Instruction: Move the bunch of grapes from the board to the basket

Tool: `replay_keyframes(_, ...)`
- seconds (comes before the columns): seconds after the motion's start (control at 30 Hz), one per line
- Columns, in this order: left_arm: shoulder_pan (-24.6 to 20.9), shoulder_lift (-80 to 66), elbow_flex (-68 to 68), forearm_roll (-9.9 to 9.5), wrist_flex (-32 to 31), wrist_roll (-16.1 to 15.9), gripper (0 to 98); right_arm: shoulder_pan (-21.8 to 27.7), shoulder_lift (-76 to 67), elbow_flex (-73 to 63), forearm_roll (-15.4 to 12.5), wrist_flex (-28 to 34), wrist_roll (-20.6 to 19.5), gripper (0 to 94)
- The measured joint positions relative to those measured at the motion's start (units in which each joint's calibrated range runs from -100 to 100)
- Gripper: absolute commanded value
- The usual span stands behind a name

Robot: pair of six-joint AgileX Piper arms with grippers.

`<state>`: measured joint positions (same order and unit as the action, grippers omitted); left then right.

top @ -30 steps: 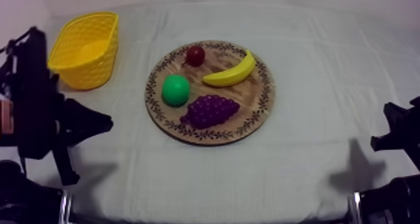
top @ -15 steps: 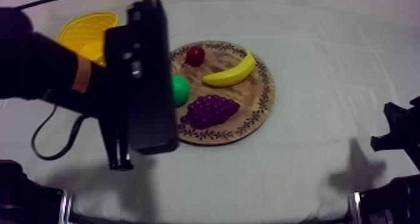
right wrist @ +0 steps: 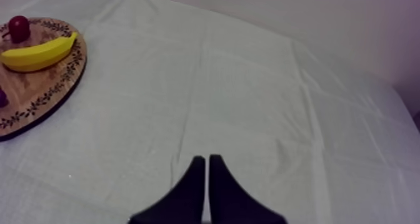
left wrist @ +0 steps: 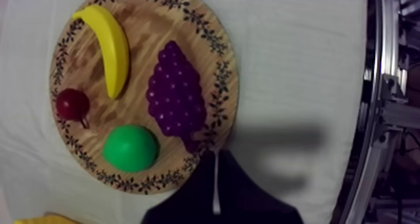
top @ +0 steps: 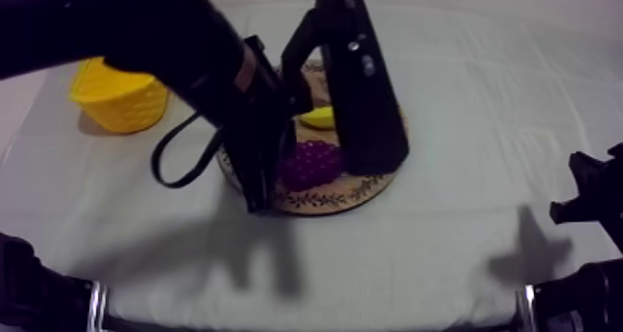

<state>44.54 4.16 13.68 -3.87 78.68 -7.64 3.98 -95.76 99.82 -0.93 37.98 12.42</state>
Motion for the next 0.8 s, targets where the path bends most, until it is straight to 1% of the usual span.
replay_keyframes(0.23,-1.5,5.3,-11.5,-0.62,9.4,-0.6,0.0,0.0,0.0,0.0,0.0,0.0,0.0,0.3)
replay_keyframes(0.33,-1.9,7.0,-15.8,-1.07,12.0,-0.7,3.4,0.0,0.0,0.0,0.0,0.0,0.0,0.3)
replay_keyframes(0.4,-1.9,8.2,-17.9,-1.40,12.9,-0.6,9.7,0.0,0.0,0.0,0.0,0.0,0.0,0.3)
replay_keyframes(0.57,-2.0,10.7,-19.4,-1.65,12.8,-1.3,31.1,0.0,0.0,0.0,0.0,0.0,0.0,0.3)
replay_keyframes(0.67,-2.0,11.5,-18.8,-1.71,11.8,-1.9,39.4,0.0,0.0,0.0,0.0,0.0,0.0,0.3)
replay_keyframes(0.8,-2.0,12.6,-18.6,-1.96,11.1,-2.0,48.3,0.0,0.0,0.0,0.0,0.0,0.0,0.3)
